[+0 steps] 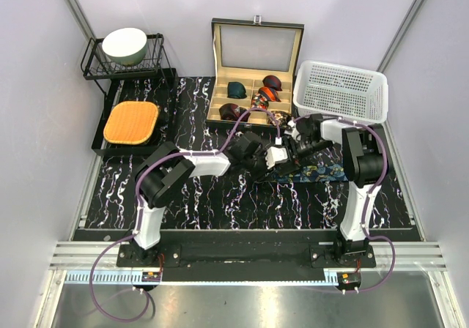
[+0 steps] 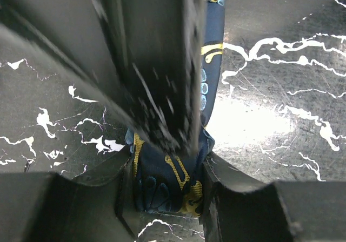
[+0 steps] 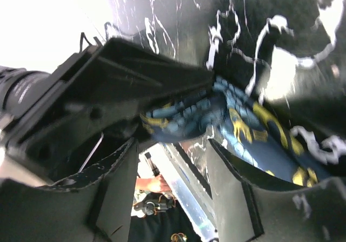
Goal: Roll the ties
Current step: Roll the tie at the center of the board.
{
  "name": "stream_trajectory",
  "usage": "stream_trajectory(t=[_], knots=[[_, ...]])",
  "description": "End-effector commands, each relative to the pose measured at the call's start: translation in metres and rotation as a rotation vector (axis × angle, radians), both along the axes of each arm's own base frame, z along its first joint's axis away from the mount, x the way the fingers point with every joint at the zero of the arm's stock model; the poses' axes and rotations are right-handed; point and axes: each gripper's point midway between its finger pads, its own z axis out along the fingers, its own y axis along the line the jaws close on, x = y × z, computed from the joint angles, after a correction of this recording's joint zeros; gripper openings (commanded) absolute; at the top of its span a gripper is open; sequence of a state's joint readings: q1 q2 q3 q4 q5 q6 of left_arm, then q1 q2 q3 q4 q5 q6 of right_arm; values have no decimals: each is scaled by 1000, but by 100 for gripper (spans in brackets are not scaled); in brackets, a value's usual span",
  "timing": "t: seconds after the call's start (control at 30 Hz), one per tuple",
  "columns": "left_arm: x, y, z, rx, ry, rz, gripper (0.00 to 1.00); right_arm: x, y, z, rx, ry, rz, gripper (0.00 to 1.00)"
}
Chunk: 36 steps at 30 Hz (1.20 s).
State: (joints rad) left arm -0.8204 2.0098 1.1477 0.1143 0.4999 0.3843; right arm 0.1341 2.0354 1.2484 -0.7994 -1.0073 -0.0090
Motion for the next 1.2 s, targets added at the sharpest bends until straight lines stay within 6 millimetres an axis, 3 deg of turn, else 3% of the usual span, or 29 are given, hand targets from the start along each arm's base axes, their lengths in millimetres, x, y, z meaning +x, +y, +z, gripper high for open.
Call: stream_trajectory(t=[0.0,0.07,0.1,0.13,0.2,0.3,0.33,0.4,0.43,0.57,0.7,0.73,0.83,0.93,0.97,1.0,1.03,1.13,1.17], knots=[[-43,65,-80,348,213,70,33,7,15,-9,14,-45,22,56],[-46,67,-81,363,219,64,34,8,15,-17,8,-37,24,47],[-47,68,-81,364,221,62,35,8,14,-21,-10,-38,26,28],[-47,70,-82,369,220,68,36,6,12,-24,-25,-35,30,16],[-48,68,-79,352,236,67,43,0,6,-34,-77,-6,34,0],[-47,62,-72,252,283,80,57,-7,-4,-47,-132,-7,70,0],[-46,51,-63,169,303,65,60,-9,-6,-51,-149,-3,78,0],[-42,52,-59,87,319,66,68,-10,-11,-61,-188,5,93,0],[-37,41,-48,1,293,33,69,-10,-13,-63,-200,7,96,0],[-28,28,-34,-123,222,-19,70,-6,-21,-78,-261,12,104,0],[-19,15,-31,-175,189,-42,63,-1,-24,-87,-300,6,112,0],[-17,14,-32,-170,187,-37,56,1,-25,-88,-301,4,113,0],[-20,20,-38,-119,177,-44,43,6,-24,-90,-308,-8,106,0],[-21,36,-48,9,150,-2,30,15,-18,-78,-275,-28,102,1],[-21,41,-51,49,139,14,25,16,-16,-70,-247,-27,102,6],[-24,50,-55,108,145,28,22,13,-16,-62,-238,-8,99,22],[-20,58,-60,164,120,68,21,16,-16,-51,-228,-29,94,30],[-28,75,-65,270,121,99,19,9,-19,-25,-186,-30,77,47],[-29,77,-65,287,117,102,20,5,-18,-19,-162,-21,72,48]])
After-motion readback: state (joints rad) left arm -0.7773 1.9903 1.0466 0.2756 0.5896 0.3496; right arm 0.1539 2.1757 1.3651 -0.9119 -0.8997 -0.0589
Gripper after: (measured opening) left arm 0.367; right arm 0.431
